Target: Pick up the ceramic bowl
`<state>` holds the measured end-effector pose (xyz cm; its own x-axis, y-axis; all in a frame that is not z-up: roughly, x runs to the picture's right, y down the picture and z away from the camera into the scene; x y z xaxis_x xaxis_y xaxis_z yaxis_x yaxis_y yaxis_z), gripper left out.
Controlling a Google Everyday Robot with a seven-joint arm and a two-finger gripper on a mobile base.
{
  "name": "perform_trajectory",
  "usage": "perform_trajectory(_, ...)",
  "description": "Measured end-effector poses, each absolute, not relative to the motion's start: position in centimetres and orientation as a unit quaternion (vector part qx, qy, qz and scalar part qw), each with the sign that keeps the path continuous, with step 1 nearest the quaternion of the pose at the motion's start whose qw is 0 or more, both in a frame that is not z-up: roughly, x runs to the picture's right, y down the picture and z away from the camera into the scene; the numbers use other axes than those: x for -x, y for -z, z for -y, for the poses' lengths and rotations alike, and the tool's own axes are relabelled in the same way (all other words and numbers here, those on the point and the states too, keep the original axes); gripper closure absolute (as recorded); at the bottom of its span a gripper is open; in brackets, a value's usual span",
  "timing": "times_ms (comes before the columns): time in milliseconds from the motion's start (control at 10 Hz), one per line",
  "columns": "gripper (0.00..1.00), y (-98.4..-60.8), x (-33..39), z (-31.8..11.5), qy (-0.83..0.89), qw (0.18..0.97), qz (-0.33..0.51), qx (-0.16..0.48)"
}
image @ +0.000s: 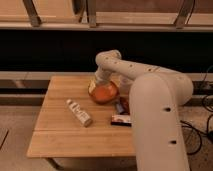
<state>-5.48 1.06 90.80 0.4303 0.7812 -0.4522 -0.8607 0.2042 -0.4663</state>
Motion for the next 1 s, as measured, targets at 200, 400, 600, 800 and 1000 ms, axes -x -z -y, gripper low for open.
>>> perform_trajectory(200, 0.35, -92.3, 8.3, -2.1, -0.500, 0.778, -0.053, 0.376)
perform_trajectory(400, 0.35, -93.0, 10.5, -3.8, -0.455, 0.789, -0.063, 0.409)
perform_trajectory(600, 0.35, -93.5, 11.0, -4.7, -0.432, 0.790, -0.079, 0.428)
perform_trajectory(800, 0.37, -94.4, 9.7, -4.6, -0.442, 0.778, -0.101, 0.434)
perform_trajectory(1000, 0.53, -95.3, 7.7, -4.7, -0.465, 0.762, -0.125, 0.433)
